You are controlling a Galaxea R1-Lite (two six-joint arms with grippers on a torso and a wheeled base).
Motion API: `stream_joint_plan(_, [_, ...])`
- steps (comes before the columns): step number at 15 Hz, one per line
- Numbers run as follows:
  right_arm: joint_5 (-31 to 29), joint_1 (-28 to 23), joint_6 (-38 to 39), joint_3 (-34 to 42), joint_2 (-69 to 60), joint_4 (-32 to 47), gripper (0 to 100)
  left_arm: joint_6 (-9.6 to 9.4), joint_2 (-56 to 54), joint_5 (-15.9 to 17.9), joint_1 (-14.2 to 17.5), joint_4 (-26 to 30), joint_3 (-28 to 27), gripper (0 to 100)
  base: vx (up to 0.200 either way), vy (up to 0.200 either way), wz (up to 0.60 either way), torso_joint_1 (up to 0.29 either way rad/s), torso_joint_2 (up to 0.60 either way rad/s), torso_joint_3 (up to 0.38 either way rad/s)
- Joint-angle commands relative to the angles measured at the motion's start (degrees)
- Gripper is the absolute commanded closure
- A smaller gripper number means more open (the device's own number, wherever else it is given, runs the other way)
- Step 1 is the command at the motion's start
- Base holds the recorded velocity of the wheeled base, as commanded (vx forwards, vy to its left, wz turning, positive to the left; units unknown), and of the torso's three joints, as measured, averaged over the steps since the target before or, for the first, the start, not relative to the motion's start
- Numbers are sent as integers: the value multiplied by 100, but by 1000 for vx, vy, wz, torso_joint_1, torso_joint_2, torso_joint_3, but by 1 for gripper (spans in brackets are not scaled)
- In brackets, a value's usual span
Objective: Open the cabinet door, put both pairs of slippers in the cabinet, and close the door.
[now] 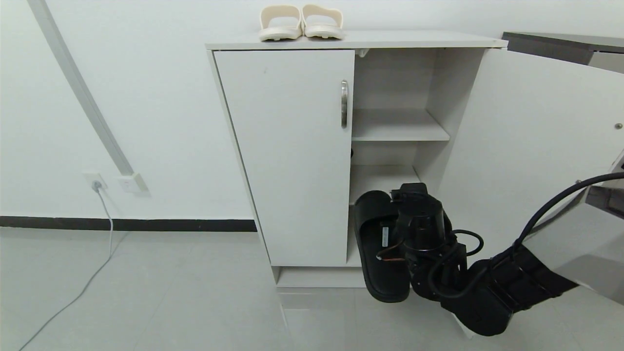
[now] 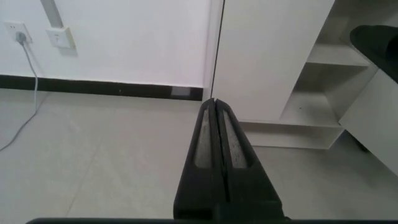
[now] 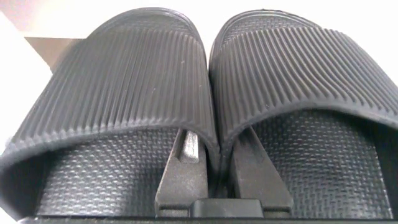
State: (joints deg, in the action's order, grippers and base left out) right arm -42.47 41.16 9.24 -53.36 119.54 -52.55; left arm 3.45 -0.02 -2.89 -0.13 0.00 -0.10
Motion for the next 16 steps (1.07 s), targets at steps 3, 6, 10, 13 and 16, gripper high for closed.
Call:
stream_joint_plan(3, [-7,-2,-1,-8,61,-9,100,7,11,-1,5,0,1,100,0,-200,0,2,2,2])
stream_joint_plan(6, [-7,24,8,18,61,-18,100,24,11,-1,5,0,1,100,0,-133,0,3,3,3])
stream_joint_plan(10, [-15,24,8,36,78,-18,100,112,11,-10,5,0,1,100,0,0,0,0,0,0])
stream_joint_plan(13, [-15,-46,16,45,184,-27,100,147,11,-1,5,0,1,100,0,0,0,0,0,0])
stream_joint_plan(16, [-7,-125,16,80,192,-27,100,147,11,-10,5,0,1,100,0,0,0,0,0,0])
